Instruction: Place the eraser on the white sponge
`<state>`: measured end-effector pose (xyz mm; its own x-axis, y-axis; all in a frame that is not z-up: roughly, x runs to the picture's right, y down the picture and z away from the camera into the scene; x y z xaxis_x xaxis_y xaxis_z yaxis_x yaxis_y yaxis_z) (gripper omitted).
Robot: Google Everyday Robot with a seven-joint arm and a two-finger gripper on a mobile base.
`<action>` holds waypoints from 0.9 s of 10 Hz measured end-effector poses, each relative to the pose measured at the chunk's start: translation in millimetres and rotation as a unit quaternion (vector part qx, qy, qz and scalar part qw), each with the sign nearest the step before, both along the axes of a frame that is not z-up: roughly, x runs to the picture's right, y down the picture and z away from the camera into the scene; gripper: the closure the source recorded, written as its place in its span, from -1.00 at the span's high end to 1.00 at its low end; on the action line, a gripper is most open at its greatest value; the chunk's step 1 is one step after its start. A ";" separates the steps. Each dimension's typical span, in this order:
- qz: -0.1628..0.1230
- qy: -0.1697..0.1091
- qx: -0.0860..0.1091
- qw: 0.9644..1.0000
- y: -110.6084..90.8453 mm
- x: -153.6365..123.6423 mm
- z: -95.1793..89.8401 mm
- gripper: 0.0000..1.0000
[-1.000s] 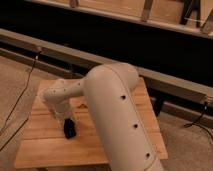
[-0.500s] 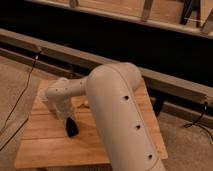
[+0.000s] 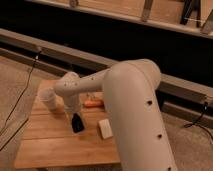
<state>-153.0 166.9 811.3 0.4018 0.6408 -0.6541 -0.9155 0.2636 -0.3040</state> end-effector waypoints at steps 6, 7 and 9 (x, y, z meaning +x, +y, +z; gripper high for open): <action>0.046 0.022 0.024 0.998 -15.5 77.3 -22.1 -1.00; 0.051 0.027 0.024 0.998 -14.4 86.4 -22.5 -1.00; 0.058 0.039 0.022 0.997 -11.3 103.2 -21.4 -1.00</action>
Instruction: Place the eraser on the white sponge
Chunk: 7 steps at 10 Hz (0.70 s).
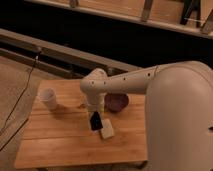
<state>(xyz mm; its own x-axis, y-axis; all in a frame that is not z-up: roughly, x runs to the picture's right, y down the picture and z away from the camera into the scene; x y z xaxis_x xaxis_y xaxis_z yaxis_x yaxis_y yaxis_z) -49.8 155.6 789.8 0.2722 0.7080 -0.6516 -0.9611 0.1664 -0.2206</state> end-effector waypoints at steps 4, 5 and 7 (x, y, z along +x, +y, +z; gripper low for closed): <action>0.006 0.040 -0.031 0.999 21.7 39.9 9.4 -1.00; 0.008 0.044 -0.037 0.998 24.7 43.2 11.5 -1.00; 0.009 0.049 -0.054 0.997 33.4 48.7 16.5 -1.00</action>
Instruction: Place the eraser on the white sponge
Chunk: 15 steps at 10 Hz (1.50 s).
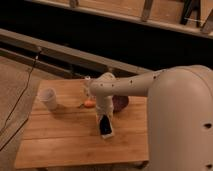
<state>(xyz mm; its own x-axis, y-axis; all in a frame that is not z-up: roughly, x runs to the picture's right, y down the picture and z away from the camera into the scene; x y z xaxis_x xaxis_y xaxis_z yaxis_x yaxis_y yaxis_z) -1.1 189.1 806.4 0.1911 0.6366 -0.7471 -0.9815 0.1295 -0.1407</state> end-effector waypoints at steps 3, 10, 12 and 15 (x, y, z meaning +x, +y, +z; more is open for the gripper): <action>0.000 0.007 -0.026 1.000 10.3 7.4 6.1 -0.97; -0.002 0.004 -0.035 0.999 5.8 7.5 11.0 0.32; -0.003 0.004 -0.037 0.999 5.8 7.9 11.4 0.58; -0.004 0.003 -0.039 0.999 5.5 7.8 12.0 0.60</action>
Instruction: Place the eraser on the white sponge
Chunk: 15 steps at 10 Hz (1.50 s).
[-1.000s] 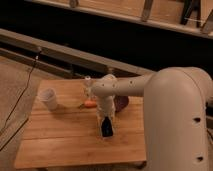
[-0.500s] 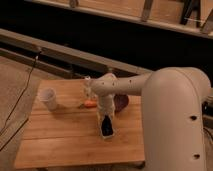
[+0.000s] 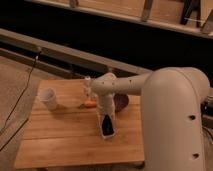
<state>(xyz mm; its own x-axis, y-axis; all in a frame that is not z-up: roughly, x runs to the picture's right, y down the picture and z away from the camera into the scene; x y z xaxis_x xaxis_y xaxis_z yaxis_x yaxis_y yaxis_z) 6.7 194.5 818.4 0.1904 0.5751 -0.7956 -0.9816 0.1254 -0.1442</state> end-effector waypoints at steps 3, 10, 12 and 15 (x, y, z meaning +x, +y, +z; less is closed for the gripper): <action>-0.001 -0.003 0.001 1.000 -2.1 -1.8 0.1 0.60; -0.044 -0.083 0.054 0.994 -32.1 -55.6 -24.0 0.60; -0.073 -0.117 0.077 0.987 -41.2 -80.9 -35.6 0.60; -0.108 -0.144 0.107 0.978 -51.7 -102.3 -47.0 0.60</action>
<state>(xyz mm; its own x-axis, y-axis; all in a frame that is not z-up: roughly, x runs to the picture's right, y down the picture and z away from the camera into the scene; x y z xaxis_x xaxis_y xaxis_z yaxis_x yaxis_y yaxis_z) -95.6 142.8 771.4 0.5244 0.6438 -0.5572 -0.8513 0.3837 -0.3578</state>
